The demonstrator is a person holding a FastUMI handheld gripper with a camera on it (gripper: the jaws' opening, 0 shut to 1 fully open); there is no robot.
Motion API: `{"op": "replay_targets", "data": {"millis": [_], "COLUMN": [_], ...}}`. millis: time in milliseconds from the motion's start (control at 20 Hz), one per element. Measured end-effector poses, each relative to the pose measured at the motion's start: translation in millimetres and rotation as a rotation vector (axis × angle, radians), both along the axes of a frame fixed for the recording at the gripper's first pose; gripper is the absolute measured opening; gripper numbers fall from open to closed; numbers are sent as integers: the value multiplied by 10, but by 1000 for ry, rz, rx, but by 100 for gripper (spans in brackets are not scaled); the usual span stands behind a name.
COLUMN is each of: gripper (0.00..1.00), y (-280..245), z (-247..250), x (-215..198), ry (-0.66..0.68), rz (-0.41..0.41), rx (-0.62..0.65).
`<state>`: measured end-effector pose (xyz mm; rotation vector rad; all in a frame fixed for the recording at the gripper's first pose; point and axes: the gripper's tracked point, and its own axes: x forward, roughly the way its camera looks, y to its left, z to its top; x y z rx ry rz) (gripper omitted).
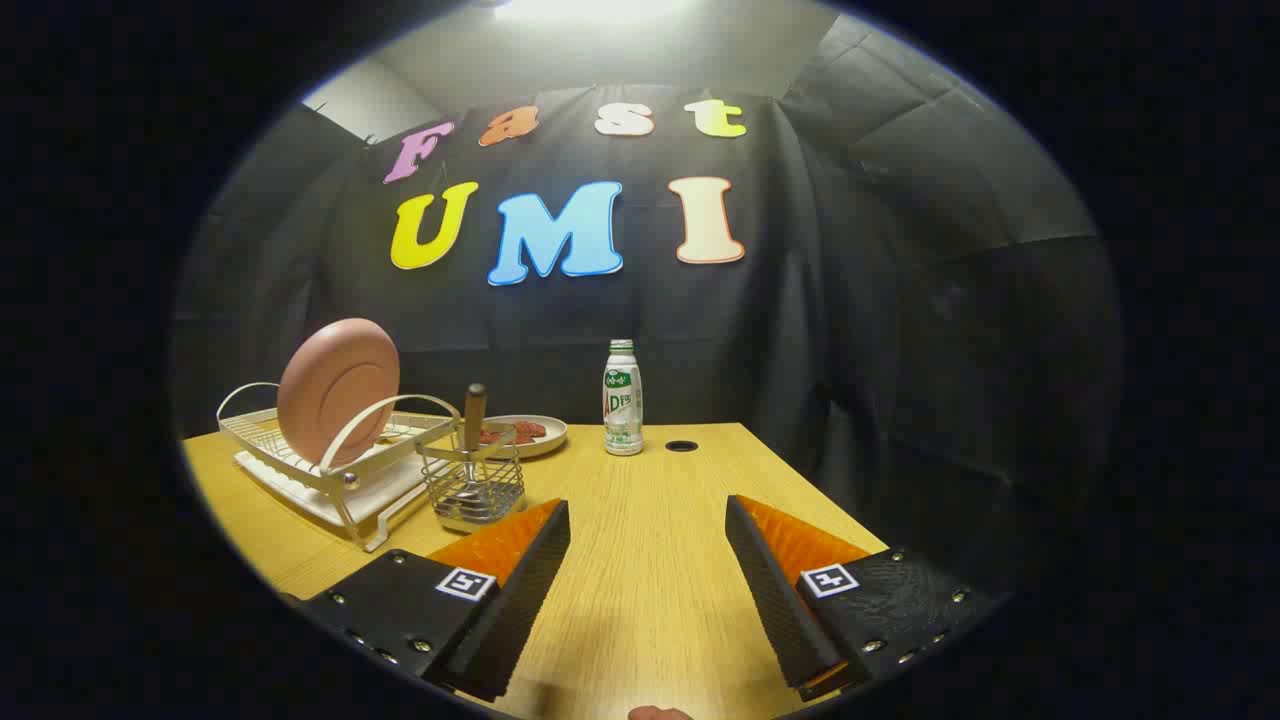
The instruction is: Take the plate from the dish rack, then take the spoon from the basket and place it into the plate.
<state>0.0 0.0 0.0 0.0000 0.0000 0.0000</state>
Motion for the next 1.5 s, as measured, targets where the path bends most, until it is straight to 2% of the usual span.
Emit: {"op": "replay_targets", "data": {"millis": [150, 300, 450, 750, 1000, 1200, 1350, 1500], "gripper": [96, 96, 96, 95, 96, 95, 95, 95], "y": [-46, -48, -26, 420, 1045, 1449, 1777, 2160], "z": [151, 506, 935, 1858, 2473, 2622, 2603, 2434], "x": [284, 402, 246, -153, -193, -110, -1, 166], "ry": [-20, -44, -56, -73, -85, -61, 24, 200], "rz": [-21, -38, -73, -80, 15, 57, 112, 200], "rx": [-2, 17, -19, -19, -52, -42, -52, 30]}}
